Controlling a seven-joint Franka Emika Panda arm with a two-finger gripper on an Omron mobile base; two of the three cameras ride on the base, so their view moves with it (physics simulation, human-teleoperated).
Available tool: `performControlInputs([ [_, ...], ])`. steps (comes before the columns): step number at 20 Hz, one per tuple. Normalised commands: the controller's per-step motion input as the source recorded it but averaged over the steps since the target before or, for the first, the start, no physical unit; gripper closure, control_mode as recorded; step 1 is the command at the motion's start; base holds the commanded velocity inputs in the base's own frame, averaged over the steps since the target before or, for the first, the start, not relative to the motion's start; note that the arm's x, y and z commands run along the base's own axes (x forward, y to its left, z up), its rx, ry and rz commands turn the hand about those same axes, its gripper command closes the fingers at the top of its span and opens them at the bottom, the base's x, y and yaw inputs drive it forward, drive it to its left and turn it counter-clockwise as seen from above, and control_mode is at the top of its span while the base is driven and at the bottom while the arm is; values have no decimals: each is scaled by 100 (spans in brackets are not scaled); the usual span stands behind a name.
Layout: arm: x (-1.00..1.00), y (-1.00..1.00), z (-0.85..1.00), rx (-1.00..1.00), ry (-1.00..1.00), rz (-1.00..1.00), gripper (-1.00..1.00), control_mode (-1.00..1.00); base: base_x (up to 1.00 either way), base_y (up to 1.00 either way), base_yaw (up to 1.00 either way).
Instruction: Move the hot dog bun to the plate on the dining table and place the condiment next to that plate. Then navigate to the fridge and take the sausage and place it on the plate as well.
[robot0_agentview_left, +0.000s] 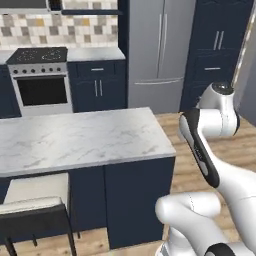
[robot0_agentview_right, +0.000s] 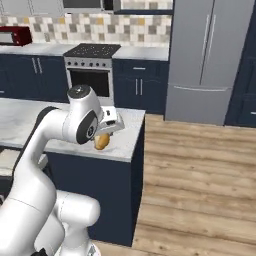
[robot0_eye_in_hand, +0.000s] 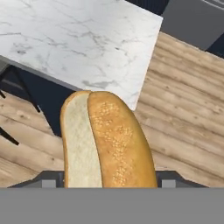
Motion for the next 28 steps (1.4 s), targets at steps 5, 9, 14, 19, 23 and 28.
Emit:
performControlInputs([
  [5,0,0,0,0,0,0,100,100,-3,37,41],
  [9,0,0,0,0,0,0,100,100,1,100,17],
  [14,0,0,0,0,0,0,100,100,3,100,8],
  [19,0,0,0,0,0,0,100,100,0,100,5],
  [23,0,0,0,0,0,0,100,100,1,100,5],
  [28,0,0,0,0,0,0,100,100,4,100,3],
])
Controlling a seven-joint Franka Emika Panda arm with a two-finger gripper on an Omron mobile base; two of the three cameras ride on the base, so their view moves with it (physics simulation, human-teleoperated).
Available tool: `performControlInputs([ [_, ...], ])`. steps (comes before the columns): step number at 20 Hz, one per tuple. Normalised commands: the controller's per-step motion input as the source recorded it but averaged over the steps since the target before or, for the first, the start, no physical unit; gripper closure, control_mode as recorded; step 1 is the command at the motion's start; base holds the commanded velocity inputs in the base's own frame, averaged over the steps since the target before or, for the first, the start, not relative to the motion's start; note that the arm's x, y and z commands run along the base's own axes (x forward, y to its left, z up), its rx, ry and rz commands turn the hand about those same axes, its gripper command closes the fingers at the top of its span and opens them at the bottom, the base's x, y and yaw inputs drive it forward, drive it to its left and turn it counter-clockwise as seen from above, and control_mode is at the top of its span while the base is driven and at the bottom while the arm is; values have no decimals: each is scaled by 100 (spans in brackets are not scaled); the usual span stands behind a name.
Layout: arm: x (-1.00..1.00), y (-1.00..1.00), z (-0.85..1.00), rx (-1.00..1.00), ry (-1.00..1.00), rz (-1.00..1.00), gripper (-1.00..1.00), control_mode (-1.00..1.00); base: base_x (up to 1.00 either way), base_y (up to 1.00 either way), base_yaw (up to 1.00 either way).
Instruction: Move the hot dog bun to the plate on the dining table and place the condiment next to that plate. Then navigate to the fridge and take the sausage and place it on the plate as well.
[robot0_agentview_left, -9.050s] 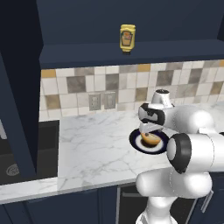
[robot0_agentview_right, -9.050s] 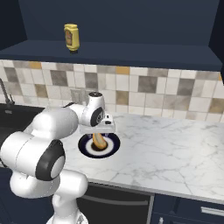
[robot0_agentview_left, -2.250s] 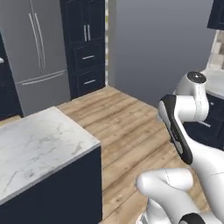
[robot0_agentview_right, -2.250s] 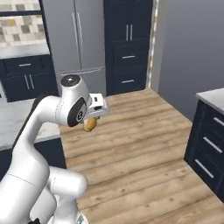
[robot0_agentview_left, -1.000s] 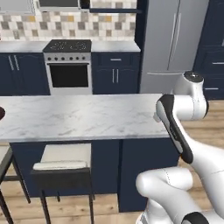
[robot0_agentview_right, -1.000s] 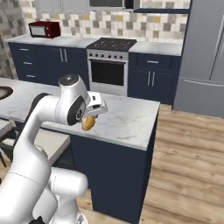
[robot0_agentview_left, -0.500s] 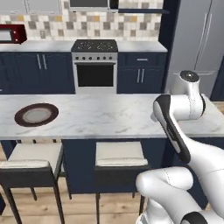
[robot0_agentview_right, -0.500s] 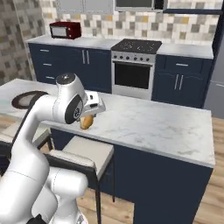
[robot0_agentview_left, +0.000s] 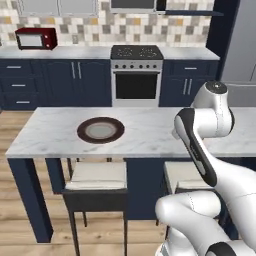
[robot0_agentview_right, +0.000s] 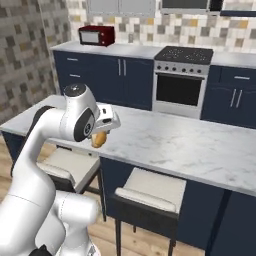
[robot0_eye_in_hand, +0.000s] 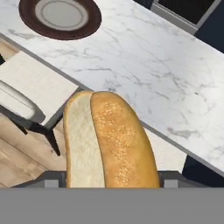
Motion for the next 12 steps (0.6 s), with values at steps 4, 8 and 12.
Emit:
performControlInputs([
  [4,0,0,0,0,0,0,100,100,0,100,0],
  [8,0,0,0,0,0,0,100,100,10,55,-1],
  [12,0,0,0,0,0,0,100,100,82,40,-1],
])
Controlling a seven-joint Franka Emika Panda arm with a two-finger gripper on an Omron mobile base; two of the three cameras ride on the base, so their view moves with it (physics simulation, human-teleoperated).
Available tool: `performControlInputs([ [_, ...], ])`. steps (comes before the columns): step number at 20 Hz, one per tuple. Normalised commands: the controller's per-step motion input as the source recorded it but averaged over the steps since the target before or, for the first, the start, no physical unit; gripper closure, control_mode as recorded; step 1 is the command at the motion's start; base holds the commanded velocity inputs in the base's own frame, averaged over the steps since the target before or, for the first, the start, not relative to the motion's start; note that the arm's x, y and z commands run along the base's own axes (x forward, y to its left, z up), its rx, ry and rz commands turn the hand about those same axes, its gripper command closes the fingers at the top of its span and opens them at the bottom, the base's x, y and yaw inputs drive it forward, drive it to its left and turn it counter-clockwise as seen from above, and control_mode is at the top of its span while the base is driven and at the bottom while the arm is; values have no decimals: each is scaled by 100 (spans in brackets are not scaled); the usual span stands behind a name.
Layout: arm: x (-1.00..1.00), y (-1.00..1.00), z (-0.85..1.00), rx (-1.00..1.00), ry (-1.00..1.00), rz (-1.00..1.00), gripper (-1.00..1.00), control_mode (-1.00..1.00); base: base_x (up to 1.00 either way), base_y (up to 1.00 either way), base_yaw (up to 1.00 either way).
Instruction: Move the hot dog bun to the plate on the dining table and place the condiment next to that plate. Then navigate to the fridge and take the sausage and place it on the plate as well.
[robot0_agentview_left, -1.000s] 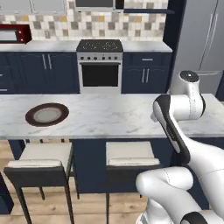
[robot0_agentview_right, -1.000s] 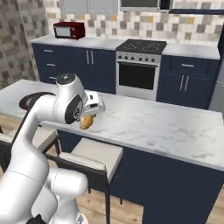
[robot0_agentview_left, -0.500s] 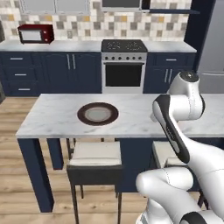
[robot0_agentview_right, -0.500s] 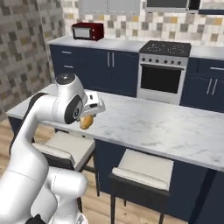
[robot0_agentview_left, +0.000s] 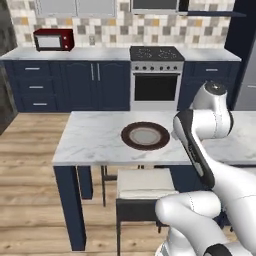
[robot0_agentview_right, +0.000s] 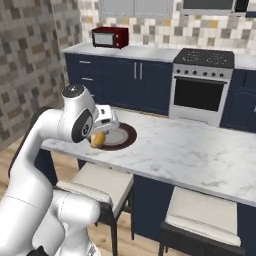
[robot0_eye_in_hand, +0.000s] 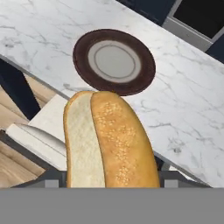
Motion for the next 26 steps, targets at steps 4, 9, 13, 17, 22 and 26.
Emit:
performControlInputs([
  [4,0,0,0,0,0,0,100,100,85,30,-5],
  [9,0,0,0,0,0,0,100,100,62,31,-29],
  [13,0,0,0,0,0,0,100,100,60,35,-31],
  [17,65,1,-7,12,0,-1,100,-100,19,4,-3],
  [22,97,2,-23,10,3,8,100,-100,0,0,0],
  [26,81,28,-53,-4,16,12,100,-100,0,0,0],
])
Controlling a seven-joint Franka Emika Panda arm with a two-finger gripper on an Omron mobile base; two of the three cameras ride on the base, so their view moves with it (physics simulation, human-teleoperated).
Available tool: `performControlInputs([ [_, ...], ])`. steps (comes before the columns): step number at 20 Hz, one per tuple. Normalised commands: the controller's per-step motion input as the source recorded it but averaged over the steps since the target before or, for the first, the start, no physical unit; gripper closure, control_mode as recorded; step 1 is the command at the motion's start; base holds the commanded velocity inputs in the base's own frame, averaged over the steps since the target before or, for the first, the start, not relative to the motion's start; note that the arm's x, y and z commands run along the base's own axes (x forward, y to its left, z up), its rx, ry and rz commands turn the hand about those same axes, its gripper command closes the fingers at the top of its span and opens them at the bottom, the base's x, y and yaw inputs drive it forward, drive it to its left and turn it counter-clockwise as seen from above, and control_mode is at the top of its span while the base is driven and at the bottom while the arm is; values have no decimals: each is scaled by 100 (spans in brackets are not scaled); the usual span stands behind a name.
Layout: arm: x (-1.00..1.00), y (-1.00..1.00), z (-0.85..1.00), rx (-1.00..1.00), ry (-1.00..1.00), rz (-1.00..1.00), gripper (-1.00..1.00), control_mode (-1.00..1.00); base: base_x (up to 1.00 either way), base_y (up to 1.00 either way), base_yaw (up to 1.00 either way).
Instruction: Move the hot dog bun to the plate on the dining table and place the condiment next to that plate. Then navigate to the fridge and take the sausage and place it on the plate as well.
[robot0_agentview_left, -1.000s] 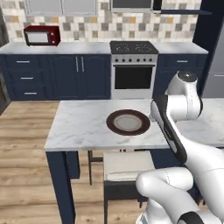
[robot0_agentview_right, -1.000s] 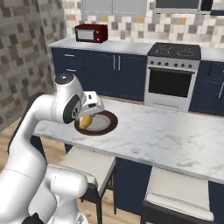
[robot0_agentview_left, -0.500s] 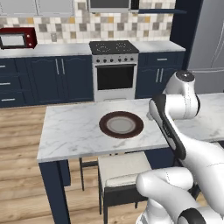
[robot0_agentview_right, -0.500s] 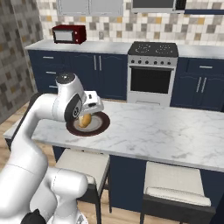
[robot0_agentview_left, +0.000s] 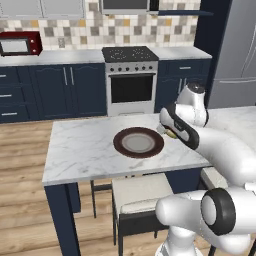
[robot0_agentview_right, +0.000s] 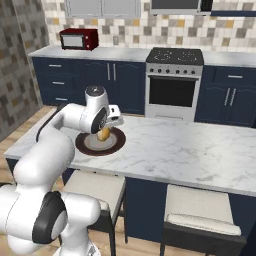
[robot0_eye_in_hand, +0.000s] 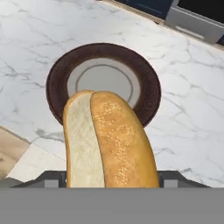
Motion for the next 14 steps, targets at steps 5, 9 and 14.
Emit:
performControlInputs([
  [5,46,46,-49,-12,15,17,100,-100,0,0,0],
  [9,13,27,-43,-12,13,20,100,-100,0,0,0],
  [14,16,26,-36,-8,5,12,100,-100,0,0,0],
])
